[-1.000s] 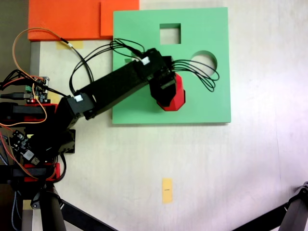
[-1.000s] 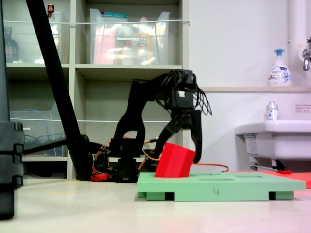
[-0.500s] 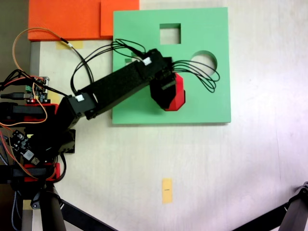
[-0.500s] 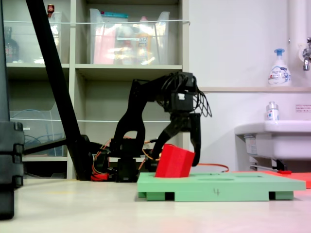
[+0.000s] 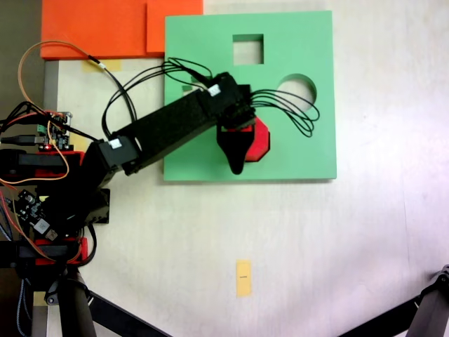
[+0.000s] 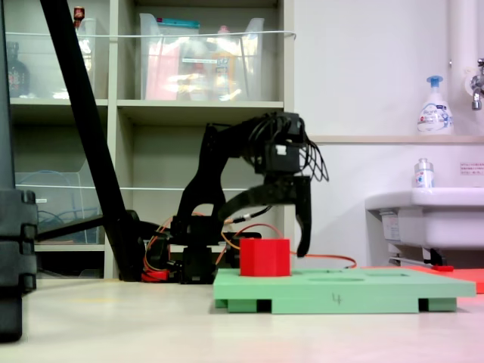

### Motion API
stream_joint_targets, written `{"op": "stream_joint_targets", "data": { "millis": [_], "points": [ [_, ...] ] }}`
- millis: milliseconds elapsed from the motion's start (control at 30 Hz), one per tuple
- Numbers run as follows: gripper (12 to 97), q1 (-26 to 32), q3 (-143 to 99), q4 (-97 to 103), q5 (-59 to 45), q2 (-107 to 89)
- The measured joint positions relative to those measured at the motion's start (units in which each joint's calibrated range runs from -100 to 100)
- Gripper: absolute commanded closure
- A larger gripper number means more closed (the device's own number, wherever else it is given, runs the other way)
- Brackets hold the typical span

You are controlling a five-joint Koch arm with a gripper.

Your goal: Put the octagonal pillar block into the corresponding hole

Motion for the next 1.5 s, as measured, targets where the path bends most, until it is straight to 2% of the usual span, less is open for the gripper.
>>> {"op": "stream_joint_targets", "data": {
  "millis": [200, 267, 300, 367, 400, 433, 533, 667, 833, 1000, 1233, 1333, 1433, 1500],
  "points": [
    [17.0, -0.1, 0.0, 0.0, -5.1, -22.3],
    [22.8, -0.7, 0.0, 0.0, -8.7, -30.8],
    [22.8, -1.3, 0.0, 0.0, -10.8, -35.2],
    [26.2, -2.8, 0.0, 0.0, -17.0, -43.2],
    [34.2, -3.7, 0.0, -0.1, -20.6, -47.3],
    [37.2, -4.6, 0.0, -0.1, -23.9, -51.2],
    [37.5, -9.1, 0.1, 0.0, -35.3, -61.7],
    [37.5, -14.3, -4.6, 0.3, -43.6, -67.4],
    [37.5, -16.0, -31.5, 3.3, -48.4, -78.8],
    [37.5, -16.2, -77.8, 29.5, -52.5, -101.9],
    [37.7, -16.2, -109.1, 52.5, -60.5, -103.8],
    [37.9, -16.2, -121.1, 69.0, -63.8, -104.4],
    [39.1, -16.2, -127.5, 82.3, -66.3, -104.5],
    [39.3, -16.2, -128.0, 83.6, -67.0, -104.4]
  ]
}}
